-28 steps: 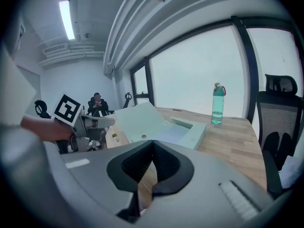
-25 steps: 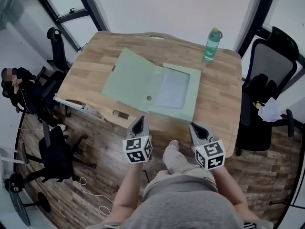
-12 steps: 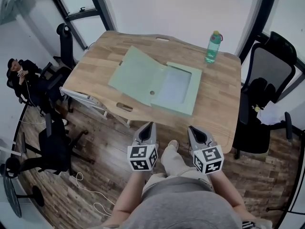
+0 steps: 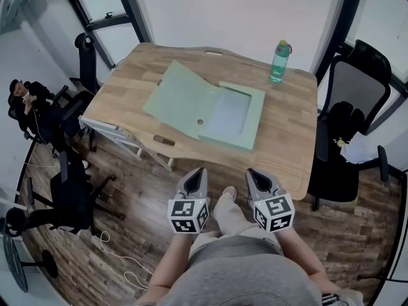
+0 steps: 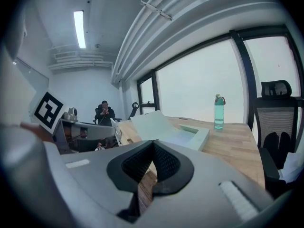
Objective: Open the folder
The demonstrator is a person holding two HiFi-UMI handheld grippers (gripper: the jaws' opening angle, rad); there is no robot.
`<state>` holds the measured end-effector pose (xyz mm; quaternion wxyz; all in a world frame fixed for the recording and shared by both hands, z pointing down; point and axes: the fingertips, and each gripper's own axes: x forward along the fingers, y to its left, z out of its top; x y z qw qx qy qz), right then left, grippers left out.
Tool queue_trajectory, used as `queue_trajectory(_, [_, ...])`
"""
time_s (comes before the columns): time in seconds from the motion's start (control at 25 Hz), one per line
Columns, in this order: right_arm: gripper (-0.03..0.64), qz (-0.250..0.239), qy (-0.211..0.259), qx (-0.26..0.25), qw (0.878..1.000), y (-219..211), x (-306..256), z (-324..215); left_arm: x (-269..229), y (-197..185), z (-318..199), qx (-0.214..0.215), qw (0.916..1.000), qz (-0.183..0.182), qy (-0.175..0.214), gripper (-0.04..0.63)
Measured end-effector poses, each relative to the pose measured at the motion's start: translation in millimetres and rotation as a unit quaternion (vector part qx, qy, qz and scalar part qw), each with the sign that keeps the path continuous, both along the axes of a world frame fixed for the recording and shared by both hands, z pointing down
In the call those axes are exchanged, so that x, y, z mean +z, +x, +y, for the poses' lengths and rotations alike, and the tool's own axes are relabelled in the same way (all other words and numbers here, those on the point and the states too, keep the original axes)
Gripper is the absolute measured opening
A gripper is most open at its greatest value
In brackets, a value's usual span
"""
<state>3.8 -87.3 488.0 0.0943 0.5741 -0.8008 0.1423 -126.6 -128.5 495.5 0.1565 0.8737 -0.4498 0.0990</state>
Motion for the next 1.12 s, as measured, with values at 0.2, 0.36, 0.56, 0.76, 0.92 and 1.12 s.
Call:
queue_trajectory(0.2, [-0.002,0.002,0.009,0.003,1.0,0,-5,-2,0,4,2,0.012,0.9999,0.0,-0.004,0.005])
queue_trajectory(0.36, [-0.002,0.005,0.014,0.008,1.0,1,-10,-4,-3,6,0,0.018,0.9998,-0.001,0.0,0.005])
queue_trajectory(0.56, [-0.002,0.006,0.02,0.012,1.0,0,-13,-8,-2,11,-3,0.027,0.9996,-0.003,-0.002,0.005])
queue_trajectory(0.76, [-0.002,0.003,0.02,0.011,1.0,0,-15,-9,-1,14,-4,0.029,0.9995,0.003,-0.007,0.005])
queue_trajectory(0.92, [-0.002,0.003,0.022,0.01,1.0,-2,-16,-10,-1,16,-5,0.034,0.9994,0.007,-0.007,0.005])
queue_trajectory(1.12, [-0.002,0.005,0.023,0.005,1.0,-6,-16,-14,0,15,-7,0.036,0.9992,0.012,-0.008,0.005])
